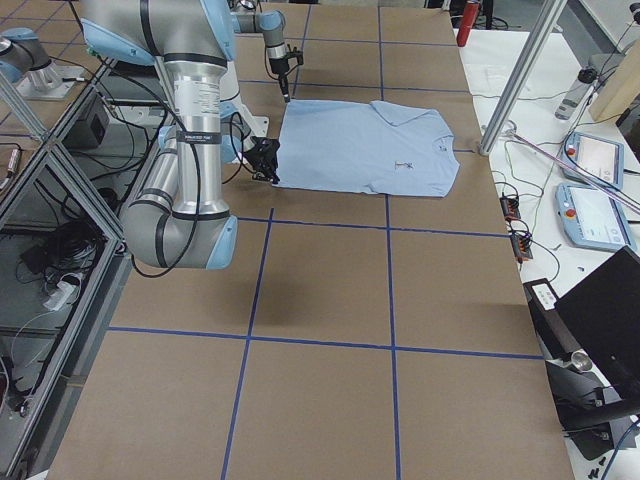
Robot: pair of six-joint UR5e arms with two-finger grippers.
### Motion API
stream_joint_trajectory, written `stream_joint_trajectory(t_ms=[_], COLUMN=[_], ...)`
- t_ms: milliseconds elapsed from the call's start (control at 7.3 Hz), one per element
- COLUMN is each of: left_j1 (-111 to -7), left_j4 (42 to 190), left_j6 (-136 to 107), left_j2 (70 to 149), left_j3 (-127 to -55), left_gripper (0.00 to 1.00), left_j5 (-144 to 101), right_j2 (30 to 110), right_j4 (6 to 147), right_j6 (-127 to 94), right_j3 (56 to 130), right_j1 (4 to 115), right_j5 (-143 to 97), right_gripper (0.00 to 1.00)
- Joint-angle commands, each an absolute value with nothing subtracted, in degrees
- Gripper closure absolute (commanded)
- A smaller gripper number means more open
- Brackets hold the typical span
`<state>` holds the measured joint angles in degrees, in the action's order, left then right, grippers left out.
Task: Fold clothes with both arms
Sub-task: 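Grasp the hem corners with both grippers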
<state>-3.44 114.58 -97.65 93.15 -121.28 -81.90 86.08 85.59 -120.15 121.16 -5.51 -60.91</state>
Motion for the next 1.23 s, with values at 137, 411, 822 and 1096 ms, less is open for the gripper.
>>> stream_joint_trajectory(t_ms=[137, 411, 822, 1096], left_j1=[-3.43, -3.60, -4.13, -10.42], left_j4=[114.61, 114.26, 97.02, 88.10], left_j6=[-97.65, -97.21, -97.12, -96.16], left_j2=[93.16, 92.99, 93.25, 93.86], left_j3=[-121.46, -125.04, -144.50, -154.39], left_gripper=[1.00, 1.00, 1.00, 1.00], left_j5=[-81.91, -82.35, -89.45, -97.15], right_j2=[85.96, 86.04, 85.96, 80.90], right_j4=[87.69, 96.45, 108.50, 117.47], right_j6=[-120.15, -119.71, -119.62, -117.62], right_j3=[121.81, 130.29, 145.05, 150.64], right_j1=[-5.45, -5.27, -6.50, -2.41], right_j5=[-60.91, -61.61, -63.98, -70.10], right_gripper=[1.00, 1.00, 1.00, 1.00])
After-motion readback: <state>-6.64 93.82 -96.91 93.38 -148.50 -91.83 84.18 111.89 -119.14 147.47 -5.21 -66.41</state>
